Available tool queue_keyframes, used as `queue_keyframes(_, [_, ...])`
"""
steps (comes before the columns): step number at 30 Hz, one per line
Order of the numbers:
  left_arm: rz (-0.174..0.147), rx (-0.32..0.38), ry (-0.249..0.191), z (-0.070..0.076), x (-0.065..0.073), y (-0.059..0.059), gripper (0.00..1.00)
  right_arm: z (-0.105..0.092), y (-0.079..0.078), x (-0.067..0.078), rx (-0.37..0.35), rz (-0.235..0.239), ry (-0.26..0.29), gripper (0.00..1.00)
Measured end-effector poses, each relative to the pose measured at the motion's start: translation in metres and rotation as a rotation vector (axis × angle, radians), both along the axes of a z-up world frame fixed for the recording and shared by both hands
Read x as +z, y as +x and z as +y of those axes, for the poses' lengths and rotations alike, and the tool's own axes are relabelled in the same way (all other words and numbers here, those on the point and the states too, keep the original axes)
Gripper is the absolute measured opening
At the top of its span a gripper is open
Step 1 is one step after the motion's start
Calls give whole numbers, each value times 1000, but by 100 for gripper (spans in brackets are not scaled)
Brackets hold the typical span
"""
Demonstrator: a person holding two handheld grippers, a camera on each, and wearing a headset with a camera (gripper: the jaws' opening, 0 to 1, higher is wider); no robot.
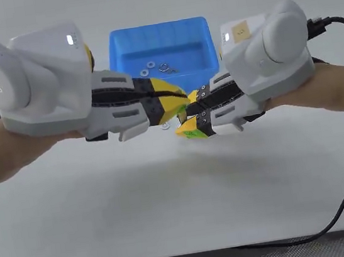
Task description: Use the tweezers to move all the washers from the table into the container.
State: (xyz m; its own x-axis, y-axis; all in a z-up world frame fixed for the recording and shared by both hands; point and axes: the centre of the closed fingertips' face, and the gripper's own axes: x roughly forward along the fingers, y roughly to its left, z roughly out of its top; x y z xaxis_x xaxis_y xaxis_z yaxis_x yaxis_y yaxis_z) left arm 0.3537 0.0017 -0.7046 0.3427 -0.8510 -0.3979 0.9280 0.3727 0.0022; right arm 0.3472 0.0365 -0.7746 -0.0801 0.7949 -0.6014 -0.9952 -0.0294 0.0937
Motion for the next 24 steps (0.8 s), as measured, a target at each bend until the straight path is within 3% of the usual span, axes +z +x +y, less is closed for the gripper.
queue_keyframes(13, [0, -2, 3, 0, -1, -2, 5, 0, -6, -3, 49, -29, -30, 11])
queue_keyframes(24, [9, 9, -5, 1, -2, 0, 6, 1, -4, -3, 49, -51, -29, 11])
